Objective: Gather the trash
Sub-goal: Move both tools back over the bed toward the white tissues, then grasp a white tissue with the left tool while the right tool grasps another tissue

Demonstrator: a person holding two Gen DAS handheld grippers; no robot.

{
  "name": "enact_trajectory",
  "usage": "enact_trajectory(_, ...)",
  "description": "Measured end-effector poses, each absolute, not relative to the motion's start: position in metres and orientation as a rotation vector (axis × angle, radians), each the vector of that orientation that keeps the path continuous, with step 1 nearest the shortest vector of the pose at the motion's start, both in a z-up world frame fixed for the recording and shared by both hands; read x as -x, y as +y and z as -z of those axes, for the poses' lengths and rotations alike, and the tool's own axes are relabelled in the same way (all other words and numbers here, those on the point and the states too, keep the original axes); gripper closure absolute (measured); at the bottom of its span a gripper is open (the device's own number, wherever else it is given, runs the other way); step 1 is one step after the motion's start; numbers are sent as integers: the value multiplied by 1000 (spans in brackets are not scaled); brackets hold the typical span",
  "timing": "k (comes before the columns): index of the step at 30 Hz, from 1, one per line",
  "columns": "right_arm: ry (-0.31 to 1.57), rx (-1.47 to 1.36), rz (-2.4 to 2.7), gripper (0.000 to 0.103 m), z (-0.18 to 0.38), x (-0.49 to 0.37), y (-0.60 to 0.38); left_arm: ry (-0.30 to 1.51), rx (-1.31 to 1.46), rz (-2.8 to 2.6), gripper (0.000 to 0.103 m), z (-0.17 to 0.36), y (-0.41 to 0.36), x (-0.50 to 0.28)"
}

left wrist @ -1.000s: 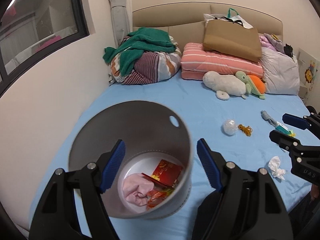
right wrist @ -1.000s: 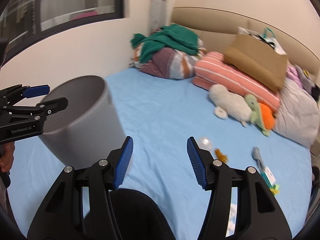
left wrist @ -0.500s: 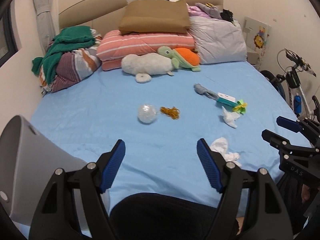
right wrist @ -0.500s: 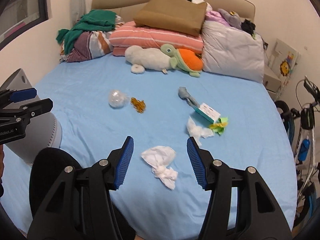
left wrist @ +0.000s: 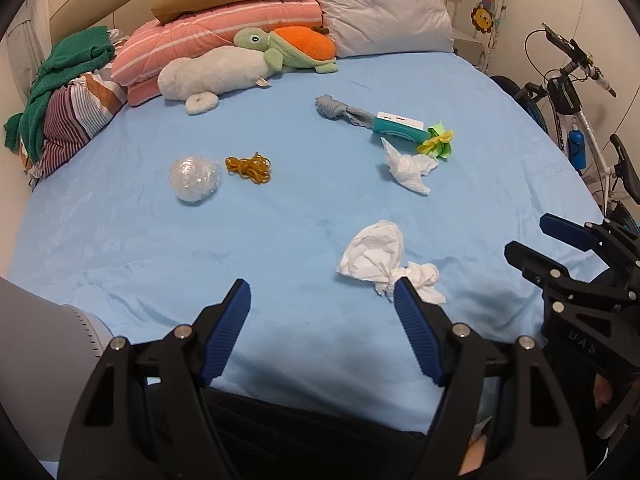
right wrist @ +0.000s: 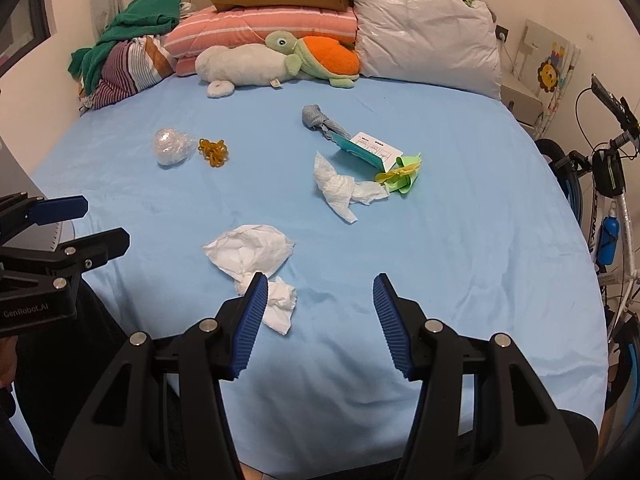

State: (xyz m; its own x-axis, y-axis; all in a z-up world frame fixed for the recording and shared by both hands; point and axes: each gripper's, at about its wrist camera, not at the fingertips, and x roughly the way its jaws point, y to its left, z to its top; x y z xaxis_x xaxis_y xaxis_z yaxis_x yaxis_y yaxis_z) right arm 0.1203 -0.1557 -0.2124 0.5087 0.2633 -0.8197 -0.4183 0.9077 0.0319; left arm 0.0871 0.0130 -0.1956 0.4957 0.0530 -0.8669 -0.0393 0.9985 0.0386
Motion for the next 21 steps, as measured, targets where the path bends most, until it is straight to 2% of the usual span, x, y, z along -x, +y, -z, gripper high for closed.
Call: enact_trajectory(21, 1056, 149, -397, 52, 280, -210, -144, 1233, 34, 99, 29, 288, -16, -161)
